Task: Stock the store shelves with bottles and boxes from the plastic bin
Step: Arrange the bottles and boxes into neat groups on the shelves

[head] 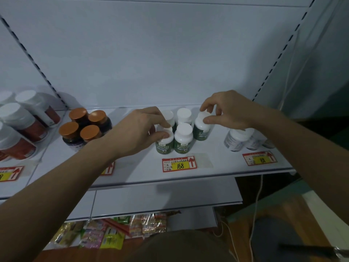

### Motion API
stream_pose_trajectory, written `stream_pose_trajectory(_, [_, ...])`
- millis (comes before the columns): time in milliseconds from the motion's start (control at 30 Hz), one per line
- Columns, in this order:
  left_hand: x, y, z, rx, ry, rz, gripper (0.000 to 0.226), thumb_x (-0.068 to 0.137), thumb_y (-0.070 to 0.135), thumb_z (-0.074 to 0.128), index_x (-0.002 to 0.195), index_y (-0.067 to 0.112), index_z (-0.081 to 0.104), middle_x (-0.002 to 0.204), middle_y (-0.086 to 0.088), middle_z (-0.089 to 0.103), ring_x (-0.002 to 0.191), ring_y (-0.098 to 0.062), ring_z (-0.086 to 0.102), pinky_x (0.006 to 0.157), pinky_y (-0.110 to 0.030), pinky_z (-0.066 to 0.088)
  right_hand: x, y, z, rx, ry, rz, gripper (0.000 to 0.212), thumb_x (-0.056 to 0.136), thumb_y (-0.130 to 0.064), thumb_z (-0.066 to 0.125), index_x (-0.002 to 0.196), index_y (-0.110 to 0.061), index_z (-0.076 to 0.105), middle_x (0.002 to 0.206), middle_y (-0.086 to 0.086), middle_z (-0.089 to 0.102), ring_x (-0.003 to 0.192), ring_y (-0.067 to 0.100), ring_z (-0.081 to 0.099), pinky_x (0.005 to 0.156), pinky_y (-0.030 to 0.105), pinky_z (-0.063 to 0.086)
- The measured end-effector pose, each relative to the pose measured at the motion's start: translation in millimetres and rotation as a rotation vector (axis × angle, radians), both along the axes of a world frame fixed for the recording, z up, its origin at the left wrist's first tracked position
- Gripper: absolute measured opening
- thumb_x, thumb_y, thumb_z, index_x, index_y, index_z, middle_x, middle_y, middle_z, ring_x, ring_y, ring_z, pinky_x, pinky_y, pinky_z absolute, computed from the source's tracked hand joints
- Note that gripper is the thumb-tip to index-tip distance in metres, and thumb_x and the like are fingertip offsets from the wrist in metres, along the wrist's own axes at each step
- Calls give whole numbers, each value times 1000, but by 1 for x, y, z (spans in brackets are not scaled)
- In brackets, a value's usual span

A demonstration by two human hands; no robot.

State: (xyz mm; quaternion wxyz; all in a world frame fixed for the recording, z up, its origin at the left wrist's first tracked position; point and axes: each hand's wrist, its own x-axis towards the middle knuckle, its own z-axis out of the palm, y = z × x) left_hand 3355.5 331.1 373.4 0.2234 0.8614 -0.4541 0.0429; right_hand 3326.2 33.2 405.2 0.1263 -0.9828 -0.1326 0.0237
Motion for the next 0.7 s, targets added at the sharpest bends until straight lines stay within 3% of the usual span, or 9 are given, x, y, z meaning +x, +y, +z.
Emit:
stream_pose_trajectory(100, [0,0,0,-8,1,-2,28,90,31,71,113,15,74,111,-1,65,70,-13,65,72,-33,58,1,0,-1,-2,18,-15,37,86,-46,73,112,-21,68,97,-6,68,76,1,58,66,21,41])
stream_pose_trajectory(200, [-1,-1,0,-11,-1,-2,28,90,31,71,113,15,74,110,-1,65,70,-13,65,71,-35,58,-2,2,-1,11,27,-13,50,83,-49,75,124,-23,64,107,-7,66,77,0,60,70,23,42])
stream_pose_trajectory(333, [-2,0,0,-15,-2,5,28,90,31,70,112,14,75,108,-1,65,71,-14,65,71,-34,57,-8,7,-1,32,76,42,45,78,-32,83,119,-23,67,100,-10,68,75,2,64,70,20,44])
stream_pose_trajectory(467, [-3,-1,0,-18,1,7,28,90,30,71,112,13,75,107,-2,65,71,-15,65,71,-33,56,-15,11,3,38,132,79,42,78,-22,84,117,-24,69,82,-28,57,72,0,64,67,14,42])
stream_pose_trajectory(700, [-3,1,-1,-21,12,13,27,91,31,70,113,16,75,108,1,66,73,-12,64,73,-31,55,-20,13,1,70,125,90,45,80,-21,83,122,-24,67,87,-30,55,75,3,65,69,15,45])
